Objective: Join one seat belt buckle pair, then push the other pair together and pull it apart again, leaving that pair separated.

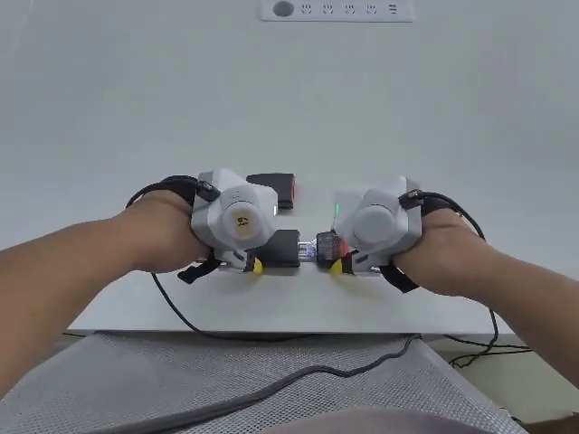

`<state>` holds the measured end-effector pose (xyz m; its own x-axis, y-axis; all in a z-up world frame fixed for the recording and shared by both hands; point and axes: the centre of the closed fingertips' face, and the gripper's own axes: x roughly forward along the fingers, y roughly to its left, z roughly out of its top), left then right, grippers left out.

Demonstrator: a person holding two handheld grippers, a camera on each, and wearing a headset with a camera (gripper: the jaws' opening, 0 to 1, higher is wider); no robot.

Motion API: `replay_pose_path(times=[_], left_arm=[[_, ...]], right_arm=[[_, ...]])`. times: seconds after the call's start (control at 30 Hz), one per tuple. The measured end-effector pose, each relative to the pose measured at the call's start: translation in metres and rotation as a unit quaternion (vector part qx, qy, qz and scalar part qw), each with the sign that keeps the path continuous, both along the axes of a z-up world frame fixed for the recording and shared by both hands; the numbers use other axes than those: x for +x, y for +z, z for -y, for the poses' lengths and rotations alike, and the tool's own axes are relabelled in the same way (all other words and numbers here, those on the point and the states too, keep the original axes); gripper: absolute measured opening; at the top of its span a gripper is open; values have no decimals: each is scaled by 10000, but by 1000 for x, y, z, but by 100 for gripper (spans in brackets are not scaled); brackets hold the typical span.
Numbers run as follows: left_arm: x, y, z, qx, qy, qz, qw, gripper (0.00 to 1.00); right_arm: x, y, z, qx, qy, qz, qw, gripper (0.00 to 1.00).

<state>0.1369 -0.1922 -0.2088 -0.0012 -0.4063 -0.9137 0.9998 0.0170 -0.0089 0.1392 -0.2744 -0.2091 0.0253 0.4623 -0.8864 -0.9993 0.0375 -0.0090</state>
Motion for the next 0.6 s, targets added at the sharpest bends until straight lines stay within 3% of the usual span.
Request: replay_pose_path(times=[0.6], left_arm=[[2,-3,-1,26,-16,14,10000,32]], right_arm=[[1,0,-5,-62,69,50,9999,31]])
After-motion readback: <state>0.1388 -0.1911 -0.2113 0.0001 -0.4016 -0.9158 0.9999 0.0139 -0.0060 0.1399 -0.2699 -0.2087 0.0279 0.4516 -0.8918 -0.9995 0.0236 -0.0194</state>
